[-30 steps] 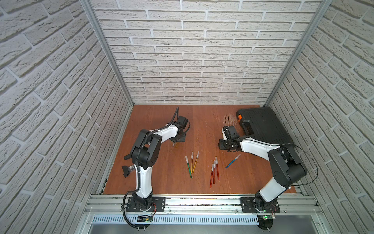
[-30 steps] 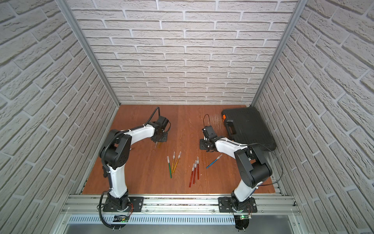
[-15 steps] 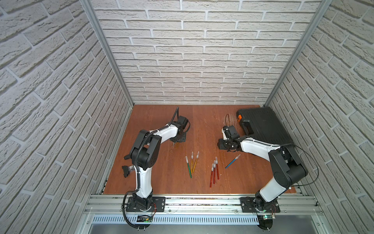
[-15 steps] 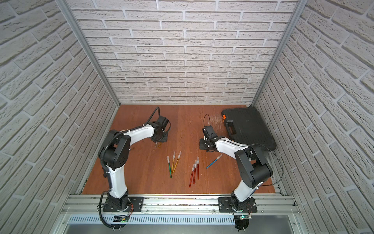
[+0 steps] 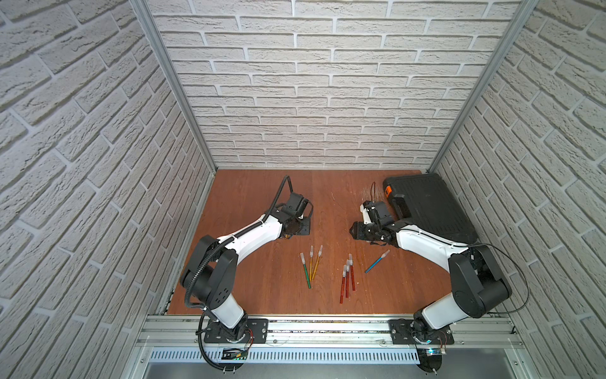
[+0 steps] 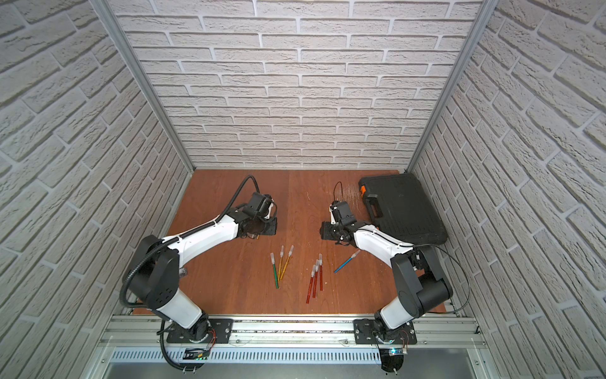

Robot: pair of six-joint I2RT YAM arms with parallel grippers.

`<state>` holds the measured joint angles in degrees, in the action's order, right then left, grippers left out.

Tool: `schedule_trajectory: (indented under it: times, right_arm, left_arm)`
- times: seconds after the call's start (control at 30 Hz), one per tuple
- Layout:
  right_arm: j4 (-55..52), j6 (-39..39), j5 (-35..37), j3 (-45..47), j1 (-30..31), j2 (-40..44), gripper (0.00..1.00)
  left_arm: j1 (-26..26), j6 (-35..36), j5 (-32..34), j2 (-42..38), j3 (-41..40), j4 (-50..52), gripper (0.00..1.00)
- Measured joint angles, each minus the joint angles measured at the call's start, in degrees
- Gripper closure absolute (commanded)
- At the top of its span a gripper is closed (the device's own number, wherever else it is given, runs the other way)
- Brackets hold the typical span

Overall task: Remove protective caps from carving knives
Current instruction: Place the carving knife at the center of the board, then place the protective sleeve at the center of the board.

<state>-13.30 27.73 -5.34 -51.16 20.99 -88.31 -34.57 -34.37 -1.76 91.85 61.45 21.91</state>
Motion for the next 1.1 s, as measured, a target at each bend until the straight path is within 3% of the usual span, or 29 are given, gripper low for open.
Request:
schedule_trajectory:
  times: [0.23, 0.67, 1.1]
  right_arm:
    - [-2.6, 3.6, -4.5, -1.8, -1.4, 1.6, 0.41]
    - [-6.2, 8.6, -10.2, -4.7, -3.7, 3.9, 0.40]
    - [-7.0, 9.6, -11.3, -4.7, -4.4, 5.0, 0.41]
  left_arm:
    - [-5.2, -8.9, -8.9, -1.0, -8.7, -17.5, 0.75]
    - [-13.1, -16.3, -13.4, 11.9, -8.1, -48.9, 0.69]
    - [-13.9, -21.5, -15.1, 16.3, -7.8, -62.9, 0.68]
